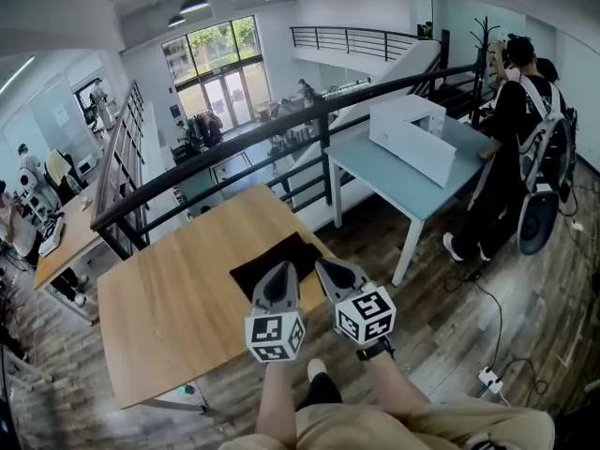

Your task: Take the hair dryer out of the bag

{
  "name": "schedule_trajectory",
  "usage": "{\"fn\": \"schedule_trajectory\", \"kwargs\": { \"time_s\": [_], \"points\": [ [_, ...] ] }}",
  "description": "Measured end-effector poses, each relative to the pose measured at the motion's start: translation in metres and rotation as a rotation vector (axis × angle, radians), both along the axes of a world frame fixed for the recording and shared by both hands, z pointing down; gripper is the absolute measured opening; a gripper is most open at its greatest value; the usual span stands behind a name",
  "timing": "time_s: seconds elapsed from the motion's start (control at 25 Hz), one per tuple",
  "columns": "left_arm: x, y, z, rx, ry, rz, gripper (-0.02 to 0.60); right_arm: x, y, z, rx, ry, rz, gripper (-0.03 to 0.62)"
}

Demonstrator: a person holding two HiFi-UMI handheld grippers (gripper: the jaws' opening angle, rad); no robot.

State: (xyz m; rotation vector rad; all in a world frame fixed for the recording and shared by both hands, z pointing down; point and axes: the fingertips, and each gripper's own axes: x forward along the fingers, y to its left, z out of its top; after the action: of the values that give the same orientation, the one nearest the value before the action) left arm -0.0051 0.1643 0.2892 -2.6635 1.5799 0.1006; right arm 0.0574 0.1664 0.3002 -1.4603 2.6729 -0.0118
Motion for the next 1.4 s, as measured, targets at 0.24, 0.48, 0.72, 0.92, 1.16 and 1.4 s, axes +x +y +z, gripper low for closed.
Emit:
{"fn": "schedule_trajectory", "kwargs": {
  "time_s": [0.24,0.48,0.72,0.92,1.16,1.4],
  "points": [
    [-0.022,-0.096,-0.018,-0.011,0.016,-0.011,0.012,-0.029,-0.090,-0.025,0.019,0.020,-0.033,0.014],
    [-0.033,-0.164,-0.019,-0.030,0.038,0.000,0.012,-0.040,-0.151,-0.024,0.001,0.026,-0.029,0.014],
    [-0.037,-0.205,-0.008,-0.042,0.032,0.041,0.012,-0.046,-0.195,-0.015,-0.018,0.025,0.000,0.014],
    [-0.063,-0.244,-0.015,-0.044,0.034,0.022,0.012,-0.077,-0.236,-0.022,-0.018,0.033,-0.033,0.014],
    [-0.108,-0.280,-0.025,-0.027,0.067,-0.023,0.012,-0.122,-0.278,-0.025,-0.014,0.050,-0.079,0.014],
    [-0.142,-0.298,0.007,-0.069,0.091,-0.085,0.012,-0.146,-0.298,0.003,-0.046,0.064,-0.105,0.014]
  ]
}}
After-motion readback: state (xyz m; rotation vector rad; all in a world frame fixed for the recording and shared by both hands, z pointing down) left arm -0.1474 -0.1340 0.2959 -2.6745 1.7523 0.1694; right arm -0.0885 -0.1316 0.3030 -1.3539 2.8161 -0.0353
